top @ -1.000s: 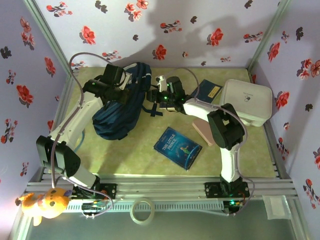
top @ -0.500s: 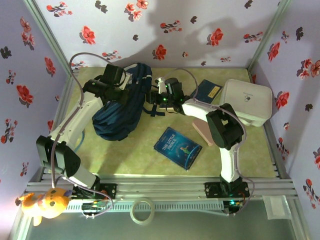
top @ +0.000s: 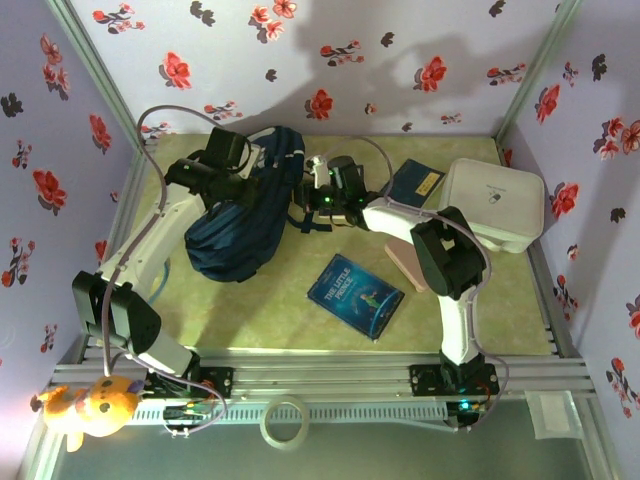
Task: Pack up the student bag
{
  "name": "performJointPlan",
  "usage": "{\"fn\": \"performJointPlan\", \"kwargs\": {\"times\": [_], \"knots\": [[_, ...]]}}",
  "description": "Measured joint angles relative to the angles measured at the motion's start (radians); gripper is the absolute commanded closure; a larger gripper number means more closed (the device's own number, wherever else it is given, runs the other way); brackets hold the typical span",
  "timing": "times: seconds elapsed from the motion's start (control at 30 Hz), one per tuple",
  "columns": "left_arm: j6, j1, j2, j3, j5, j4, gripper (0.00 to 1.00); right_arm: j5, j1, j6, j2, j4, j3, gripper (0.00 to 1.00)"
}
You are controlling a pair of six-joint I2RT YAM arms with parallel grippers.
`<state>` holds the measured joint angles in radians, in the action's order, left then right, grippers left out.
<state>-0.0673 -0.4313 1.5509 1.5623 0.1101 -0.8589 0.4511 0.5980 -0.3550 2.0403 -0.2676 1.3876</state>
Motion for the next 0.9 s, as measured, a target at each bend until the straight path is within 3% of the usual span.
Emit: {"fn": "performJointPlan", "kwargs": {"times": [0.43,0.9], "knots": [[-0.123,0.002,0.130,0.066,-0.050,0.021,1.00,-0.027,0.019,0.082,-0.121,0.009,-0.179,1.00],[-0.228,0.002,0.288,0.153,-0.116,0.063,1.00,-0.037,0.180,0.146,-0.209,0.086,-0.281,1.00]]}}
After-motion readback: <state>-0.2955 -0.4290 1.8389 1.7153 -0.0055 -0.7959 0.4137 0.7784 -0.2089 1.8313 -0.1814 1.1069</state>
